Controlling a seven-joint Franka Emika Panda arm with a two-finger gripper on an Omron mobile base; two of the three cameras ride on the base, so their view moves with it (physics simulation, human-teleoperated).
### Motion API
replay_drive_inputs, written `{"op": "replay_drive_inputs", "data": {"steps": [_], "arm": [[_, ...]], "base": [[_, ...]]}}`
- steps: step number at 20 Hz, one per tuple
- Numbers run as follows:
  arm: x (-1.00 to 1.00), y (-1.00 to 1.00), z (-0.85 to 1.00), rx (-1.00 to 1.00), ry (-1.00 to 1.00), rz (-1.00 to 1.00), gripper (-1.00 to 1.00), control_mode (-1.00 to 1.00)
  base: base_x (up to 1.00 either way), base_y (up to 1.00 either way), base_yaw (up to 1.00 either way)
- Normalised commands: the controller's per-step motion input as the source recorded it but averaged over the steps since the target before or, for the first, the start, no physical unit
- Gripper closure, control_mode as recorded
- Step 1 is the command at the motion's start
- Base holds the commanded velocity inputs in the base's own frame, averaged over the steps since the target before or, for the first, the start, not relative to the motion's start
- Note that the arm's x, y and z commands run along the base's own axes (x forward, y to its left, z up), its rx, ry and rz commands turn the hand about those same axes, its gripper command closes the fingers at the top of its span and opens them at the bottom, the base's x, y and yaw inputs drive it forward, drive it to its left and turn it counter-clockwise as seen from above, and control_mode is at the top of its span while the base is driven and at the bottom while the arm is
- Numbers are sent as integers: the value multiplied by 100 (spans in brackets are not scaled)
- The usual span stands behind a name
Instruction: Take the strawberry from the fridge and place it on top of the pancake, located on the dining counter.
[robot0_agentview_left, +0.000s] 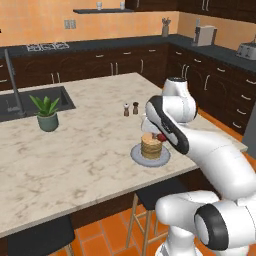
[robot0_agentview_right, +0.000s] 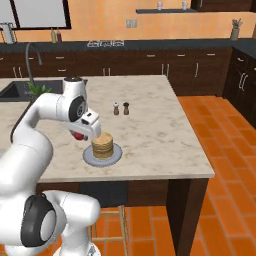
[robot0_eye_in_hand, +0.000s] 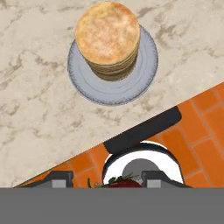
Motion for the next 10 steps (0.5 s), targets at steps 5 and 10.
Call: {"op": "replay_drive_inputs", "data": {"steps": [5, 10], "arm": [[100, 6, 12, 4, 4, -10, 100, -100], [100, -3, -19, -11, 2, -2, 100, -100]], "base": [[0, 0, 0], [0, 0, 0]]}}
